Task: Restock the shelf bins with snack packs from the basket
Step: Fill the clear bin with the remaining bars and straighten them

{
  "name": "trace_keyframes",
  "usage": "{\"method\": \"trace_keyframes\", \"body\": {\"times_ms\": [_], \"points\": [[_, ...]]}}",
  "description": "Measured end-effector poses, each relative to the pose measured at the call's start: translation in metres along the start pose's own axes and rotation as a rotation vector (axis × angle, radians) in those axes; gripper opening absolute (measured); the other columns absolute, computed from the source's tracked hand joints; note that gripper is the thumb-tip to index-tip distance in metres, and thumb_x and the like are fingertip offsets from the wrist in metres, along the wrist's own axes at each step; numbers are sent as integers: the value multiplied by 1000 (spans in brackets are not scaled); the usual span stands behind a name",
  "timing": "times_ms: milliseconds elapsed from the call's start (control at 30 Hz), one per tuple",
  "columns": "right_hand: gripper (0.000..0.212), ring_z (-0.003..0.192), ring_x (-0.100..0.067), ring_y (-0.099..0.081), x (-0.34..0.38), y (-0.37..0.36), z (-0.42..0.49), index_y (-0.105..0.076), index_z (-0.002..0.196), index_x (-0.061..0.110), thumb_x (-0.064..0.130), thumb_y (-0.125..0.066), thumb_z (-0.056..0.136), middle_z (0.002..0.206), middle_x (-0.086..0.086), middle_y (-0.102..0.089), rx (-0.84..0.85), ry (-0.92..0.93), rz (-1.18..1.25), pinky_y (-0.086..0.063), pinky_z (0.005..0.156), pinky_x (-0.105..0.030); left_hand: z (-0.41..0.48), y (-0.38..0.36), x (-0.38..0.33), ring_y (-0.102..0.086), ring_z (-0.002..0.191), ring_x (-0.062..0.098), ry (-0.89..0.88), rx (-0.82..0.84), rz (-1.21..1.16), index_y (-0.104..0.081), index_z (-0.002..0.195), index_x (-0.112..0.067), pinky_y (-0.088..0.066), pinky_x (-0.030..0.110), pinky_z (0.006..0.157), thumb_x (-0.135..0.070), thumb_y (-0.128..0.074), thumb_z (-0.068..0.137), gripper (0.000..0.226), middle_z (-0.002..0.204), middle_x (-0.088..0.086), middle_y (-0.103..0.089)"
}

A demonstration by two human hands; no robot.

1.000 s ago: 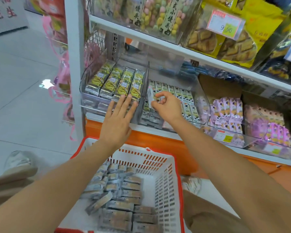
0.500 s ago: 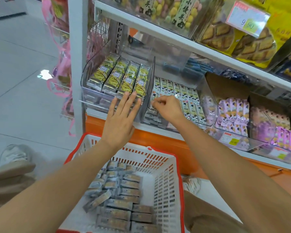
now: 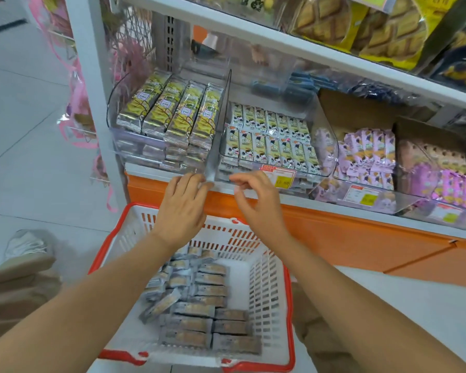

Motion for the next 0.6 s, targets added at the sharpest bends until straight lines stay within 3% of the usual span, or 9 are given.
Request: {"method": "trace_keyframes", "body": {"times_ms": [100, 233, 333, 467, 600], "points": [[21, 93, -8, -57, -18, -24, -24, -67, 109, 16, 12, -58, 90, 100, 2, -59, 105, -33, 5, -47, 85, -22, -9, -22, 3, -47, 119, 36, -32, 116, -24, -55, 126, -6, -34, 47, 101, -10, -66, 65, 62, 124, 15, -55], [23, 90, -9, -54, -62, -62, -61, -68, 112, 15, 10, -62, 90, 101, 0, -58, 248, -232, 11, -45, 84, -23, -27, -60, 13, -47, 123, 37, 2, 317, -32, -54, 131, -7, -38, 53, 105, -13, -72, 65, 69, 128, 16, -54], [24, 92, -15, -55, -99, -90, -91, -65, 116, 15, 13, -61, 92, 104, -2, -57, 409, -390, -39, -47, 86, -29, -40, -85, 24, -43, 130, 36, 44, 452, 54, -49, 139, -8, -32, 53, 112, -29, -77, 73, 74, 135, 17, -51], [24, 95, -16, -53, -134, -119, -129, -64, 117, 12, 15, -60, 93, 103, -2, -57, 583, -513, -65, -45, 84, -27, -59, -113, 35, -29, 142, 34, 85, 518, 79, -32, 151, -8, -17, 52, 120, -35, -69, 83, 82, 150, 15, -38], [29, 93, -12, -52, -155, -146, -165, -62, 120, 12, 18, -64, 91, 106, 1, -58, 791, -642, -52, -40, 82, -20, -70, -131, 42, -34, 140, 37, 92, 479, 51, -38, 147, -6, -26, 55, 116, -20, -76, 75, 83, 149, 18, -41]]}}
Point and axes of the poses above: each hand's wrist, its own z-axis towards the middle knuckle, its own y-axis out of the back of the hand, x = y × z, the point moved 3 cm from there along z, towards the middle knuckle
